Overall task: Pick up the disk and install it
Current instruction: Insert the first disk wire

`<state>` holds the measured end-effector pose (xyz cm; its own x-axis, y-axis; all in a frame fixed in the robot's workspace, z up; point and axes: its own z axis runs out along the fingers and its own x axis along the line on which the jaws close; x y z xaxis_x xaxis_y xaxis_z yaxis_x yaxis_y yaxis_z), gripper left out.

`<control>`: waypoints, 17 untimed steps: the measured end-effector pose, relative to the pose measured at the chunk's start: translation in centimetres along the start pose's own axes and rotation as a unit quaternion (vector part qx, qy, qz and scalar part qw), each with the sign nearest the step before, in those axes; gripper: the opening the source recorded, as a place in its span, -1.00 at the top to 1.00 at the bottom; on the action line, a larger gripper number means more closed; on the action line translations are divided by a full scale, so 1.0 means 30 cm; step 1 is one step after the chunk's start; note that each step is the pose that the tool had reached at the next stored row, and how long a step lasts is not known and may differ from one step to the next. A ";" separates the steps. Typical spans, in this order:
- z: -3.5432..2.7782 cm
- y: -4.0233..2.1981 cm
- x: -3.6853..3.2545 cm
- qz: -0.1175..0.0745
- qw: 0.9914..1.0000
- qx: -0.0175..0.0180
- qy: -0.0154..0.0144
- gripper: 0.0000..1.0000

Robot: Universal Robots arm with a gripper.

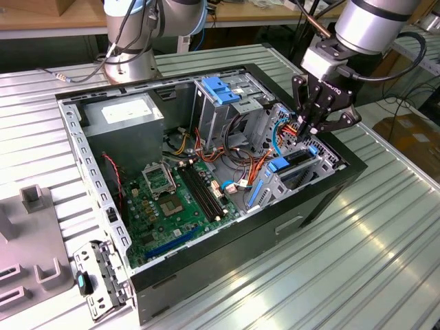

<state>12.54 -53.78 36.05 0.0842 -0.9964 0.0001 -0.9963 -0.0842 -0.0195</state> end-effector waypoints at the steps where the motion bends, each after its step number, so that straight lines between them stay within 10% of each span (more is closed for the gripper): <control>1: 0.002 0.000 0.000 0.001 1.000 0.000 0.000 0.66; 17: 0.034 0.021 0.037 0.010 1.000 0.000 0.000 0.66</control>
<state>12.01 -54.95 35.01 0.0652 -0.9979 -0.0001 -0.9977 -0.0651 -0.0198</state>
